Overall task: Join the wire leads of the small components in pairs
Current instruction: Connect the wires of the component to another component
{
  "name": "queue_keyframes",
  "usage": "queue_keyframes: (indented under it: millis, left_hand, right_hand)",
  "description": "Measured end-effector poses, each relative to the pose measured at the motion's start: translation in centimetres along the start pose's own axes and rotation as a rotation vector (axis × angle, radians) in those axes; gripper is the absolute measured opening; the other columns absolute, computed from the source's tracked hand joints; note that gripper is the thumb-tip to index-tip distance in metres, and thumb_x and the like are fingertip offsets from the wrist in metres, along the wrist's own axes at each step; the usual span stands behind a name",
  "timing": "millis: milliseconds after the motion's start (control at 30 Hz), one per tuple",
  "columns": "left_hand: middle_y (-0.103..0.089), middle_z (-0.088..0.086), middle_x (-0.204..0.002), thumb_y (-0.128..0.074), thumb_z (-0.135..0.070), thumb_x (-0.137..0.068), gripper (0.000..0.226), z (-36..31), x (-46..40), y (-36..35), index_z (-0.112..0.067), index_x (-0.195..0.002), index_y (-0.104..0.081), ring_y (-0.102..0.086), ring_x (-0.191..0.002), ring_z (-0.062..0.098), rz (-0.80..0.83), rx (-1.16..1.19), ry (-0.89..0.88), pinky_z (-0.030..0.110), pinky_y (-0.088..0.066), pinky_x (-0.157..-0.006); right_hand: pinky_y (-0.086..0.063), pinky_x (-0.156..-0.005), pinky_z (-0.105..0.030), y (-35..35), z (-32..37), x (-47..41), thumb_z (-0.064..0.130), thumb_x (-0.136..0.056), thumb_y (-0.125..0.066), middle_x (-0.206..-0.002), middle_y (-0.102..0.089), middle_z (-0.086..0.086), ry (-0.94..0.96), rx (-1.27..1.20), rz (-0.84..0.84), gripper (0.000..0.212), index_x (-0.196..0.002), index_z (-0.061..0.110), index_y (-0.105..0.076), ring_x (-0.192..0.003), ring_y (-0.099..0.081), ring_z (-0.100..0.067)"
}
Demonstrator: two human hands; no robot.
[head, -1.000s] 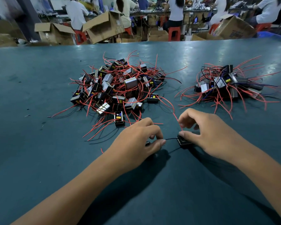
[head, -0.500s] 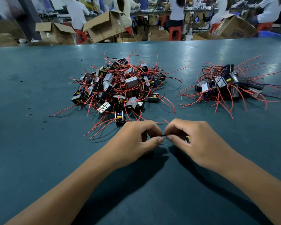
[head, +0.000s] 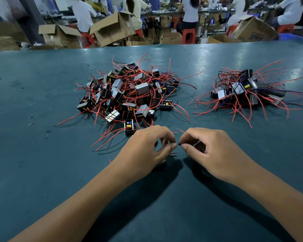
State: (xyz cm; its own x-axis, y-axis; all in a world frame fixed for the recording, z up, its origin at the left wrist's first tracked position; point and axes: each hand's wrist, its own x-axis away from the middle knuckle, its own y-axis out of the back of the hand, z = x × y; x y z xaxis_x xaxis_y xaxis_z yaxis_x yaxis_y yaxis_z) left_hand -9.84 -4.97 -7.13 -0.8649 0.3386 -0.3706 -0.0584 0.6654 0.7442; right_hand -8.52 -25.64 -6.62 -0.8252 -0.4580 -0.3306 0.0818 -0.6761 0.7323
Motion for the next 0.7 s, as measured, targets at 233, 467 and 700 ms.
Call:
queue_keyframes:
  millis: [233, 467, 700]
  left_hand:
    - [-0.053, -0.017, -0.082, -0.063, -0.024, -0.097, 0.006, -0.11, 0.0, -0.04, -0.019, -0.093, -0.063, -0.047, -0.072, -0.002, -0.008, -0.104, -0.048, 0.021, -0.034, -0.065]
    - [-0.065, 0.001, -0.09, -0.074, -0.017, -0.088, 0.008, -0.36, -0.18, 0.67, -0.013, -0.095, -0.07, -0.063, -0.08, 0.024, -0.063, -0.368, -0.258, 0.04, -0.051, -0.065]
    - [-0.064, 0.003, -0.083, -0.053, -0.021, -0.098, 0.021, -0.65, -0.41, 0.73, -0.011, -0.088, -0.069, -0.061, -0.075, 0.027, -0.063, -0.475, -0.345, 0.045, -0.049, -0.063]
  right_hand:
    - [-0.036, -0.057, -0.009, -0.7, -0.01, 0.11, 0.018, -0.091, -0.067, -0.066, -0.06, 0.017, -0.026, -0.101, -0.022, 0.012, -0.081, 0.023, -0.064, -0.059, -0.053, -0.002]
    - [-0.034, -0.054, -0.01, -0.79, -0.3, 0.01, 0.021, -0.093, -0.065, -0.06, -0.053, 0.017, -0.046, -0.152, 0.0, 0.013, -0.081, 0.024, -0.062, -0.053, -0.045, -0.002]
    - [-0.034, -0.054, -0.011, -1.03, -0.22, 0.03, 0.02, -0.092, -0.067, -0.059, -0.052, 0.017, -0.064, -0.178, -0.023, 0.014, -0.079, 0.025, -0.063, -0.053, -0.044, -0.002]
